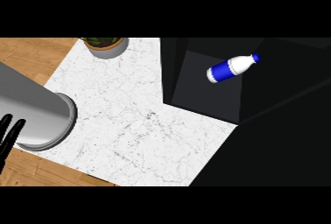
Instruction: Pick up the bottled water, place it into the cabinet and close the cabinet
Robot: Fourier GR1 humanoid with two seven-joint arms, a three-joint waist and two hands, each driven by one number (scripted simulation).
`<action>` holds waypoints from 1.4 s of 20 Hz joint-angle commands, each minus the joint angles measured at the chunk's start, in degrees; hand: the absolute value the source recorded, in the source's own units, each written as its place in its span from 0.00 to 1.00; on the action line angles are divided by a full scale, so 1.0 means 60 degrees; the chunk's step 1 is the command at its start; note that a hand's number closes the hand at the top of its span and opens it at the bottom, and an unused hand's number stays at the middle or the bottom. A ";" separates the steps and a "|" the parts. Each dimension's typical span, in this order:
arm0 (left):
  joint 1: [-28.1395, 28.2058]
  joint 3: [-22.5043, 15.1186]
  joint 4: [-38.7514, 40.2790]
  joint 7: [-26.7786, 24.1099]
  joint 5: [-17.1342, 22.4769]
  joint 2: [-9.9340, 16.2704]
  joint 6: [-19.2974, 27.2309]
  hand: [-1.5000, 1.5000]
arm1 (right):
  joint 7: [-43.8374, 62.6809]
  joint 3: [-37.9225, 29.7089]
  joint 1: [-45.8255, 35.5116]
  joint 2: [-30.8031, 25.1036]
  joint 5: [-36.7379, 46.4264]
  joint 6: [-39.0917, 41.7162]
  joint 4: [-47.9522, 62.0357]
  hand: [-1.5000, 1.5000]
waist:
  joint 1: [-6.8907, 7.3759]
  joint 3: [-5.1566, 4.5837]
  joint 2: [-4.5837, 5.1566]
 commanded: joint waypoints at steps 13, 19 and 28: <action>-0.0070 0.0088 0.0186 0.0132 0.0181 0.0076 -0.0194 0.00 | 0.2312 -0.0492 -0.2574 0.1192 0.0147 -0.0976 0.1705 1.00 | -0.0049 0.0093 -0.0025; -0.0020 0.0088 0.0295 0.0136 0.0164 0.0078 -0.0263 0.00 | 0.3100 -0.0872 -0.4045 0.1978 -0.0127 -0.1372 0.3039 1.00 | -0.0040 0.0123 -0.0064; 0.0067 0.0228 0.0526 0.0082 0.0339 -0.0010 -0.0287 0.00 | 0.4044 -0.2123 -0.6832 0.3813 0.0327 -0.2972 0.5427 1.00 | -0.0430 0.0196 -0.0249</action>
